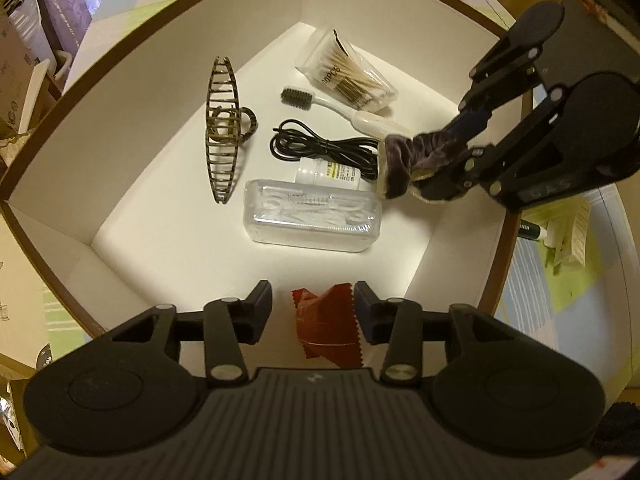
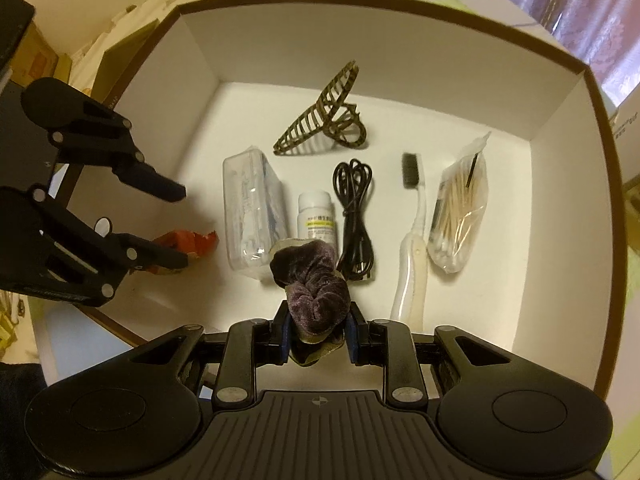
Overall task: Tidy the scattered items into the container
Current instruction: 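Open both tools to drop the candy packet and scrunchie into the box, then move both tools back from the box toward the lip gel and white rack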
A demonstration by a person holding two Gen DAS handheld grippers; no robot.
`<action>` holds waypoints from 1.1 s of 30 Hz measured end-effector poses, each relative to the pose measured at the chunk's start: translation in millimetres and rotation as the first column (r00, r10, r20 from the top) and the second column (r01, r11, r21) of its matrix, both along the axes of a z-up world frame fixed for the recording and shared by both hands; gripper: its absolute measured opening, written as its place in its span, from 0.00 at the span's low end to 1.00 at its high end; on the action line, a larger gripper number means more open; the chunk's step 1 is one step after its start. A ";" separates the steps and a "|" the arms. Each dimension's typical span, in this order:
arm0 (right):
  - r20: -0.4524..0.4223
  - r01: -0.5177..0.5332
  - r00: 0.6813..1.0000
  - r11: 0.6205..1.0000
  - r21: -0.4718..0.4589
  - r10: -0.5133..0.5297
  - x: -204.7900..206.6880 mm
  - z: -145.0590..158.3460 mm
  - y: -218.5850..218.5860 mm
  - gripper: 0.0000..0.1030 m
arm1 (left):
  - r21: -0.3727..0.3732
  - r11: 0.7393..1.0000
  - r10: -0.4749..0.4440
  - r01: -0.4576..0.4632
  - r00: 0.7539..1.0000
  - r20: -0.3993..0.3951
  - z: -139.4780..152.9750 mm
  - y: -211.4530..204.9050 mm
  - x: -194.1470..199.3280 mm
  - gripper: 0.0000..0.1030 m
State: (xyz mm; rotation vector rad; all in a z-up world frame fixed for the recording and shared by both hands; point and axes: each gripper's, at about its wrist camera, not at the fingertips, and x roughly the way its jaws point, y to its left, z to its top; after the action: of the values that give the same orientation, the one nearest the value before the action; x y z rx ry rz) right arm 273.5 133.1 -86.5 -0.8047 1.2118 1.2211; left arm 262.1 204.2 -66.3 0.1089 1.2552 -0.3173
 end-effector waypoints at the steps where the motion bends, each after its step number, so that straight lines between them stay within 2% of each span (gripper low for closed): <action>1: -0.003 0.010 1.000 1.000 0.002 -0.010 0.9 -0.2 0.1 0.56 | 0.000 1.000 0.002 -0.002 1.000 0.003 1.2 0.0 0.0 0.42; 2: -0.003 0.018 1.000 1.000 0.007 -0.018 1.8 0.1 0.1 0.73 | 0.000 1.000 0.004 -0.004 1.000 0.005 1.8 0.2 0.1 0.45; 3: 0.005 0.019 1.000 1.000 0.012 -0.019 1.6 1.2 0.2 0.77 | -0.001 1.000 0.008 -0.008 1.000 0.007 2.6 0.2 0.0 0.49; 6: 0.024 0.015 1.000 1.000 0.005 -0.015 1.0 3.0 1.1 0.80 | -0.002 1.000 0.013 -0.013 1.000 0.014 5.2 -0.3 -0.5 0.52; 8: 0.041 0.020 0.999 1.000 -0.008 -0.019 1.0 3.5 1.5 0.88 | 0.000 1.000 0.018 -0.018 1.000 0.019 6.4 -0.8 -0.9 0.60; 11: 0.064 0.015 0.998 1.000 -0.015 -0.014 0.2 3.8 1.1 0.94 | 0.006 1.000 0.018 -0.018 0.999 0.027 8.5 -3.0 -1.6 0.63; 16: 0.094 0.027 0.995 1.000 -0.004 -0.027 1.4 8.7 -4.6 0.98 | 0.012 0.999 0.032 -0.033 0.999 0.038 10.4 -4.4 -1.1 0.68; 24: 0.117 0.050 0.991 0.997 0.063 -0.057 1.1 25.4 -21.5 0.98 | 0.038 0.998 0.052 -0.056 0.995 0.081 21.2 -7.3 -3.9 0.83; 33: 0.130 0.088 0.986 0.985 0.147 -0.107 -1.5 48.9 -46.9 0.98 | 0.071 0.996 0.047 -0.057 0.990 0.132 39.4 -18.6 -12.6 0.87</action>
State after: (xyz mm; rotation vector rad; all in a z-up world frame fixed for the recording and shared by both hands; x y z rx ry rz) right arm 272.1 86.2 -37.6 -0.7048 1.0289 1.1385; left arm 249.5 185.6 -26.9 0.1580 1.1387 -0.2145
